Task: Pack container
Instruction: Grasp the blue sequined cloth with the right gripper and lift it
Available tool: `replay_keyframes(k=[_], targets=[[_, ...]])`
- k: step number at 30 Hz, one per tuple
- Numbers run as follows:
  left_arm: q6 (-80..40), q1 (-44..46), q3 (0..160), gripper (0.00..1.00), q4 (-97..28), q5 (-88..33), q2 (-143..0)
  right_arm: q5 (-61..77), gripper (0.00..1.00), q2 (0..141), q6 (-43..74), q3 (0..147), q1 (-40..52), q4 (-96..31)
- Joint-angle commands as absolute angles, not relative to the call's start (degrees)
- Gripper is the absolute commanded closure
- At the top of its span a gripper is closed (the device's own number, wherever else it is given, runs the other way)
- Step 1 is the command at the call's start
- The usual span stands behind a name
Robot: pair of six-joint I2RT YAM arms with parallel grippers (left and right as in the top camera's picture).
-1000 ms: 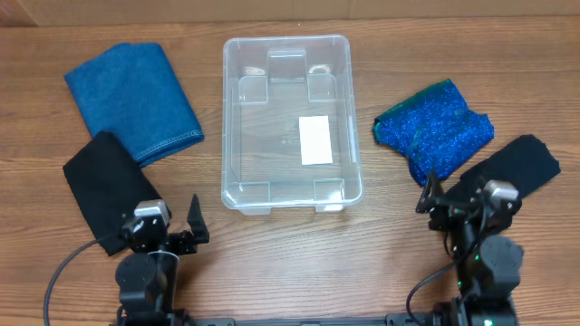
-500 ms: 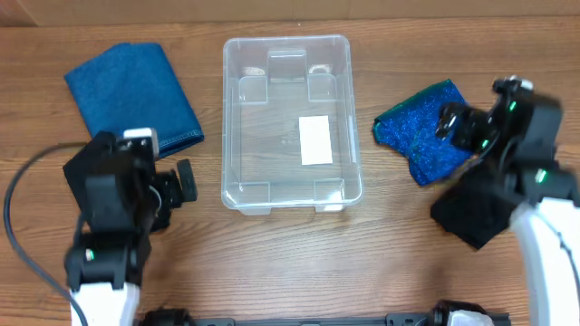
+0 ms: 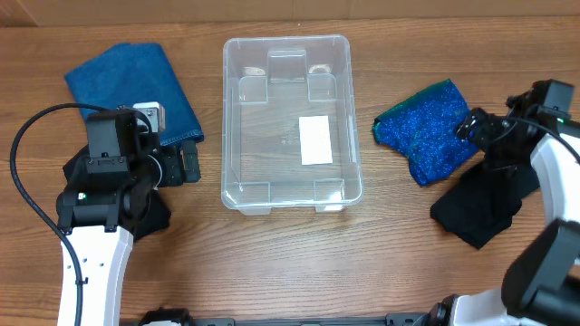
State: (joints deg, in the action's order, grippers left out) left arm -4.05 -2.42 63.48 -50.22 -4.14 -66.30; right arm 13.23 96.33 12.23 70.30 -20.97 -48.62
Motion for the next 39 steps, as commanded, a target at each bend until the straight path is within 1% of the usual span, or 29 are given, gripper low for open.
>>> replay_keyframes(k=[1, 8, 19, 20, 22, 24, 25, 26, 27, 28, 29, 30, 31, 32, 33, 36, 39], targets=[[-3.0, -2.9, 65.1, 0.0, -50.3, -5.1, -66.3, 10.3, 0.0, 101.9, 15.1, 72.0, -21.1, -48.8], [-3.0, -2.9, 65.1, 0.0, -50.3, -5.1, -66.3, 10.4, 0.0, 107.6, 15.5, 72.0, -21.1, -45.2], [-3.0, -2.9, 65.1, 0.0, -50.3, -5.1, -66.3, 16.7, 0.0, 115.0, 15.4, 72.0, -21.0, -42.0], [-3.0, -2.9, 65.1, 0.0, -50.3, -5.1, -66.3, 18.2, 0.02, 115.0, 15.4, 72.0, -21.0, -41.1], [-3.0, -2.9, 65.1, 0.0, -50.3, -5.1, -66.3, 21.7, 0.15, 115.0, 15.4, 72.0, -21.0, -39.3], [-3.0, -2.9, 65.1, 0.0, -50.3, -5.1, -66.3, 24.3, 0.36, 115.0, 15.5, 72.0, -21.0, -37.9], [-3.0, -2.9, 65.1, 0.0, -50.3, -5.1, -66.3, 25.0, 0.44, 115.0, 15.5, 72.0, -21.0, -37.4], [-3.0, -2.9, 65.1, 0.0, -50.3, -5.1, -66.3, 25.2, 0.5, 115.0, 15.5, 72.0, -21.0, -36.9], [-3.0, -2.9, 65.1, 0.0, -50.3, -5.1, -66.3, 25.2, 0.52, 115.0, 15.5, 72.0, -21.0, -36.5], [-3.0, -2.9, 65.1, 0.0, -50.3, -5.1, -66.3, 25.2, 0.57, 115.0, 15.5, 72.0, -21.0, -36.3], [-3.0, -2.9, 65.1, 0.0, -50.3, -5.1, -66.3, 25.2, 0.65, 115.0, 15.5, 72.0, -21.0, -36.0], [-3.0, -2.9, 65.1, 0.0, -50.3, -5.1, -66.3, 25.2, 0.74, 115.0, 15.5, 72.0, -21.0, -35.7], [-3.0, -2.9, 65.1, 0.0, -50.3, -5.1, -66.3, 25.4, 0.87, 115.0, 15.5, 72.0, -21.0, -35.2], [-3.0, -2.9, 65.1, 0.0, -50.3, -5.1, -66.3, 25.8, 0.94, 115.0, 15.5, 72.0, -21.0, -34.8], [-3.0, -2.9, 65.1, 0.0, -50.3, -5.1, -66.3, 26.1, 0.96, 115.0, 15.5, 72.0, -21.0, -34.5], [-3.0, -2.9, 65.1, 0.0, -50.3, -4.9, -66.3, 29.2, 0.96, 114.3, 15.0, 73.5, -21.0, -34.3], [-3.0, -2.9, 65.1, 0.0, -50.3, -4.3, -66.3, 31.7, 0.96, 111.4, 14.8, 78.1, -21.0, -36.2]])
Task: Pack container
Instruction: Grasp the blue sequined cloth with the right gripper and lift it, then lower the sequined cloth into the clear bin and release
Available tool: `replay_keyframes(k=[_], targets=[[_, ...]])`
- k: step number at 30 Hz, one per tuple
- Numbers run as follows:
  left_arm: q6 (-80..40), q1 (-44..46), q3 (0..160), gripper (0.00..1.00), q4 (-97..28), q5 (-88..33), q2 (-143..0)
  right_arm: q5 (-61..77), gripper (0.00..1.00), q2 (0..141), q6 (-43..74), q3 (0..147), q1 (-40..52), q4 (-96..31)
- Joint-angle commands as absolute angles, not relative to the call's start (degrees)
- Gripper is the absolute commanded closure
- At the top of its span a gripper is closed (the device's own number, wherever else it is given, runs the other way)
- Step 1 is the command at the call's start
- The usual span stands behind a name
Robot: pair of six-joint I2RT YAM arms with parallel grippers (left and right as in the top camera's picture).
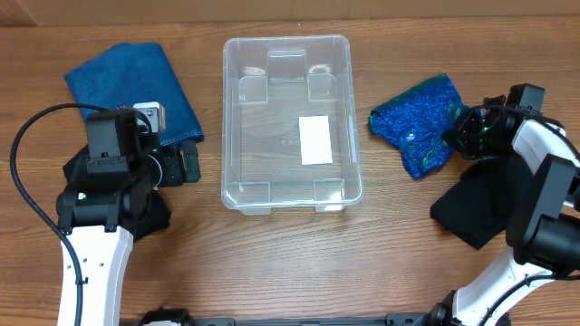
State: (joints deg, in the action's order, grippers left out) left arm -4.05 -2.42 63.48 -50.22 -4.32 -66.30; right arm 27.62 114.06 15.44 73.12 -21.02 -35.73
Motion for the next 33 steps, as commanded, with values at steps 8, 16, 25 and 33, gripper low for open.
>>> replay_keyframes(k=[8, 16, 25, 33], targets=[[-3.0, -2.9, 65.1, 0.0, -50.3, -4.3, -66.3, 33.5, 0.96, 104.0, 6.7, 107.5, -15.1, -56.6], [-3.0, -2.9, 65.1, 0.0, -50.3, -4.3, -66.3, 33.1, 0.96, 104.2, -3.7, 118.9, 3.8, -65.7], [-3.0, -2.9, 65.1, 0.0, -50.3, -4.3, -66.3, 25.5, 0.96, 114.0, -11.0, 117.6, 21.2, -64.1], [-3.0, -2.9, 65.1, 0.0, -50.4, -4.3, -66.3, 25.8, 0.96, 124.0, -11.0, 117.6, 22.1, -58.1]])
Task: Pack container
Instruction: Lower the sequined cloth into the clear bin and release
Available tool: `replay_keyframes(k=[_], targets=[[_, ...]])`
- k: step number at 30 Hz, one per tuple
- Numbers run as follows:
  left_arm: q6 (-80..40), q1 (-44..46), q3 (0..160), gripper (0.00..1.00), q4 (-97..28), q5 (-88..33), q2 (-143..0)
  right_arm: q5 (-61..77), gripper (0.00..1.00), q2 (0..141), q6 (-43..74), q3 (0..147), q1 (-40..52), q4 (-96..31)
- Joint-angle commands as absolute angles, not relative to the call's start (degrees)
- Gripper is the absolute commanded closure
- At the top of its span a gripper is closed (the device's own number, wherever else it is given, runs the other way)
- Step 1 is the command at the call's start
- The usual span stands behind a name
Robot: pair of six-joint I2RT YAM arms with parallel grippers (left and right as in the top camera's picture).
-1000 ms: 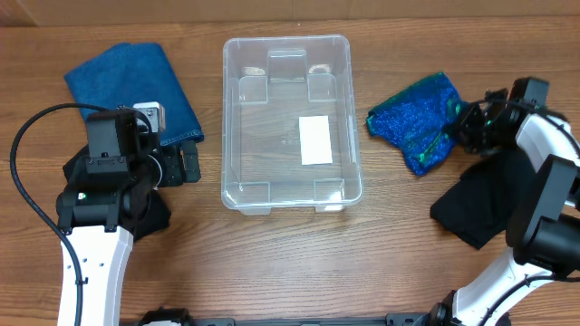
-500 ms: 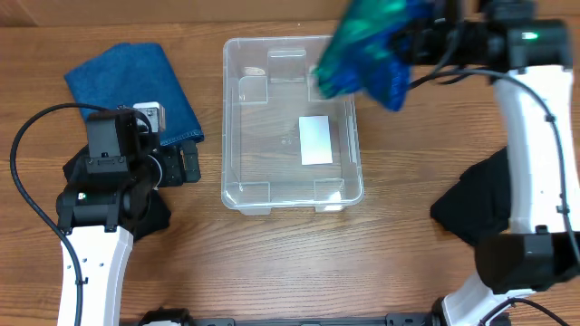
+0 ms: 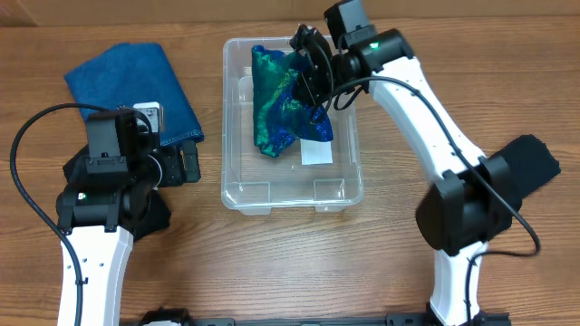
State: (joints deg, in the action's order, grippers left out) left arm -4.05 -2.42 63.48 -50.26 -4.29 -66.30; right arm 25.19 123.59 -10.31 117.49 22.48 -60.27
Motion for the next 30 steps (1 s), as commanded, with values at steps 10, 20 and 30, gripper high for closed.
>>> replay_keyframes(k=[10, 20, 30], targets=[[-3.0, -2.9, 65.1, 0.0, -50.3, -4.3, -66.3, 32.1, 0.96, 124.8, -12.5, 117.6, 22.1, -55.8], [-3.0, -2.9, 65.1, 0.0, -50.3, -4.3, -66.3, 31.8, 0.59, 128.9, -12.4, 117.6, 23.3, -55.0], [-3.0, -2.9, 65.1, 0.0, -50.3, -4.3, -66.3, 10.4, 0.0, 127.2, -5.8, 120.6, 22.0, -58.1]])
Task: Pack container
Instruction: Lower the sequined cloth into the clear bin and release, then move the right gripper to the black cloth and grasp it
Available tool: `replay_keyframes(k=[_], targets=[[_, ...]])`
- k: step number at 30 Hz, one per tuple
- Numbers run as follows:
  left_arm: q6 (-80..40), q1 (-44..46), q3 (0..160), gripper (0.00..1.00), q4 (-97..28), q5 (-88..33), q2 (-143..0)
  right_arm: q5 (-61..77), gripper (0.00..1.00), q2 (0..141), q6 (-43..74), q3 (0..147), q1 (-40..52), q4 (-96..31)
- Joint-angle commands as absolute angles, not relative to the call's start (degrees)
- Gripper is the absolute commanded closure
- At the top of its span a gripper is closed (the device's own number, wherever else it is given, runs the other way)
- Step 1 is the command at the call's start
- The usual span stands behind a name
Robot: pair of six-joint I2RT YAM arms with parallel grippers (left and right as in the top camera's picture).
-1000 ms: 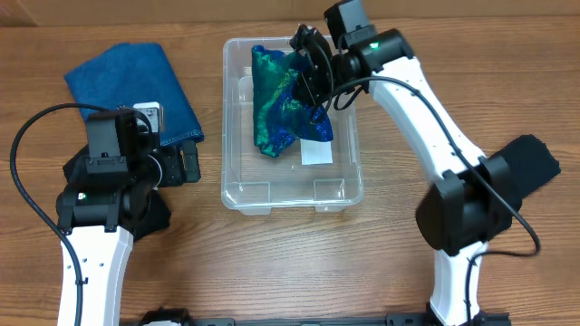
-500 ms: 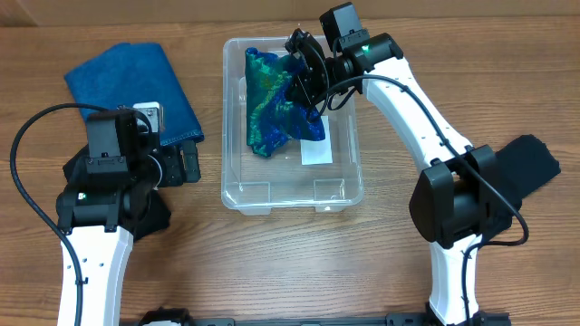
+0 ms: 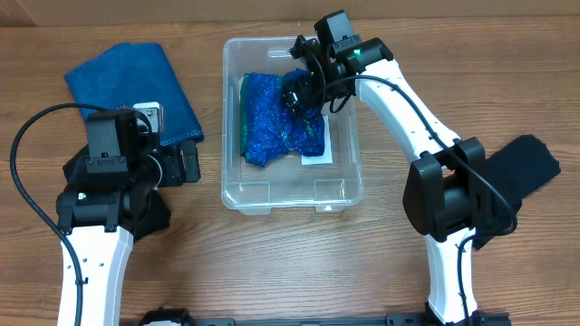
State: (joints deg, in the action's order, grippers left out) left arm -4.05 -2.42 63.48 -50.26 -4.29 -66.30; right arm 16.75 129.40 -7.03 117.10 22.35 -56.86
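Note:
The clear plastic container (image 3: 231, 195) stands in the middle of the table. A sparkly blue-green cloth (image 3: 267, 122) lies spread inside it, covering the left and middle of the floor. My right gripper (image 3: 295, 92) reaches down into the bin from the far right and is shut on the cloth's far right corner. On the left of the bin, my left gripper (image 3: 184, 165) rests open on the table, holding nothing.
A folded blue towel (image 3: 136, 81) lies at the far left, behind my left arm. A black cloth (image 3: 526, 172) sits at the right edge, and another black cloth (image 3: 154, 217) shows beneath my left arm. A white label (image 3: 319, 156) is on the bin floor.
The sparkly cloth hung bunched from my right gripper over the bin. Now it lies spread on the bin floor, and the gripper is lower, inside the bin. The left arm is unchanged.
The sparkly cloth lay on the table right of the bin, with my right gripper at its right edge. Then the gripper was on the cloth. Then it held the cloth hanging over the bin, and now the cloth rests inside.

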Motion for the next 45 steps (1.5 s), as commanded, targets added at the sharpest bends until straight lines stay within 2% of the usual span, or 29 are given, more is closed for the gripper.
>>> replay_keyframes(k=[1, 4, 8, 10, 13, 17, 21, 25, 29, 32, 37, 39, 45], targets=[[-2.9, -2.9, 65.1, 0.0, -50.3, -4.3, -66.3, 9.1, 0.0, 126.1, -5.8, 121.9, 22.0, -59.1], [-2.9, -2.9, 65.1, 0.0, -50.3, -4.0, -66.3, 3.6, 0.0, 121.9, -4.6, 126.2, 22.0, -62.2], [-2.7, -2.9, 65.1, 0.0, -50.3, -3.8, -66.3, -4.7, 0.0, 114.0, 8.1, 130.6, 16.7, -66.7], [-2.7, -2.9, 65.1, 0.0, -50.3, -3.8, -66.3, -4.7, 0.0, 109.2, 15.9, 130.6, 9.3, -70.8], [-2.7, -2.9, 65.1, 0.0, -50.3, -3.8, -66.3, -4.2, 0.0, 106.8, 21.5, 130.6, -2.2, -77.8], [-2.7, -2.9, 65.1, 0.0, -50.3, -3.8, -66.3, 1.9, 0.0, 106.8, 21.7, 128.1, -20.1, -89.5], [-2.7, -2.9, 65.1, 0.0, -50.1, -3.8, -66.3, 5.6, 0.0, 106.6, 18.4, 124.0, -30.9, -95.7], [-2.7, -2.9, 65.1, 0.0, -49.5, -3.8, -66.3, 7.4, 0.0, 103.5, 14.9, 121.3, -34.8, -97.1], [-2.7, -2.9, 65.1, 0.0, -48.7, -3.9, -66.3, 7.6, 0.0, 94.0, 14.7, 114.6, -35.0, -97.0], [-2.7, -2.9, 65.1, 0.0, -48.6, -3.8, -66.3, 7.7, 0.0, 86.5, 14.9, 107.3, -35.0, -95.5], [-2.7, -2.9, 65.1, 0.0, -48.4, -3.8, -66.3, 11.5, 0.0, 76.0, 15.2, 84.2, -36.5, -86.1], [-2.7, -2.9, 65.1, 0.0, -48.1, -3.8, -66.3, 12.6, 0.0, 74.5, 16.7, 70.5, -38.8, -78.5], [-2.7, -2.9, 65.1, 0.0, -48.1, -3.8, -66.3, 13.2, 0.0, 74.7, 18.4, 48.3, -45.3, -55.8]])
